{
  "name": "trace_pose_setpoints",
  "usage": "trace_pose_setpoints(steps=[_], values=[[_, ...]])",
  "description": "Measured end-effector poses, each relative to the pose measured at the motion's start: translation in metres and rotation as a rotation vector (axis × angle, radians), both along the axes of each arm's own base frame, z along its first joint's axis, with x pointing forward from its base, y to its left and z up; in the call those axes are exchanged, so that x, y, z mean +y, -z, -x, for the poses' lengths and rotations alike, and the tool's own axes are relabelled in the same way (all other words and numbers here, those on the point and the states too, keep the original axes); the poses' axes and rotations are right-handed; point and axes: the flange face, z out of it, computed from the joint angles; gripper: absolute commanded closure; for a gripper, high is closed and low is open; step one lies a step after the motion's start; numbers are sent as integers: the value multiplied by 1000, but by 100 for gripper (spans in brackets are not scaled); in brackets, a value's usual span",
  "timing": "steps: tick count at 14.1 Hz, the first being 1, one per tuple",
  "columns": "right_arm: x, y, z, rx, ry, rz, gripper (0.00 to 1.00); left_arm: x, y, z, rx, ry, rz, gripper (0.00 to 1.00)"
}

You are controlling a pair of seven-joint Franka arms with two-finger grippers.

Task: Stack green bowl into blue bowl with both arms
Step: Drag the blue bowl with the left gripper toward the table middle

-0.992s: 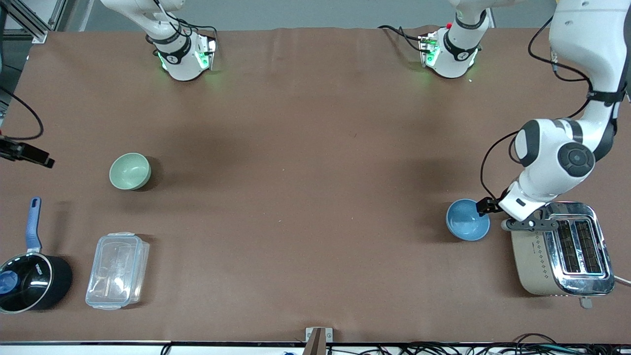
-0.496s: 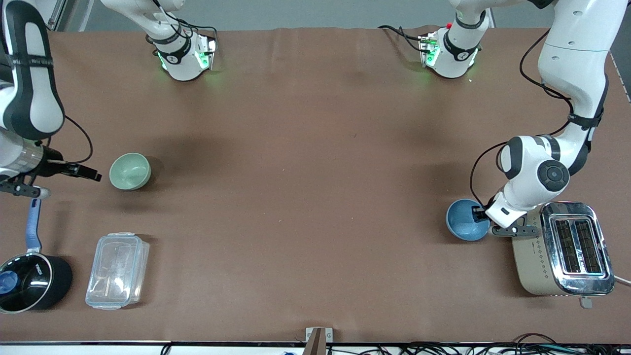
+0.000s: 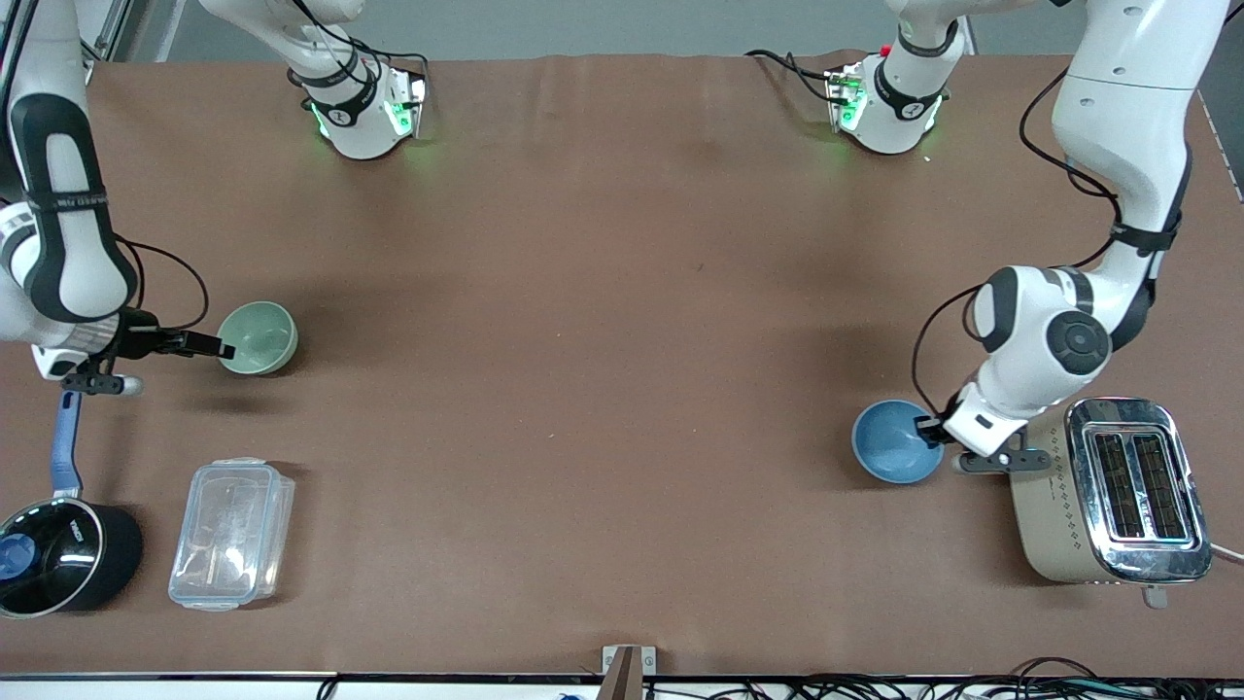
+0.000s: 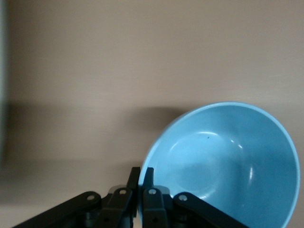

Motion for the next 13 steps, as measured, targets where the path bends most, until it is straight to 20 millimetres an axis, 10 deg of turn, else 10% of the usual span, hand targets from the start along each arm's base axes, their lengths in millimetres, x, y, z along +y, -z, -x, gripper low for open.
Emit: trace_pose_setpoints(steps=[2,6,13], values=[[-6,19,6,-8,-20,-34,11,-60,-10,8,1,-25,60,100],[-12,37,12,-16,-39,-64,84,-190,-22,46,27,-81,129,100],[-12,34,16,1,-71,-110,99,-390,-6,147,112,-185,193,100]])
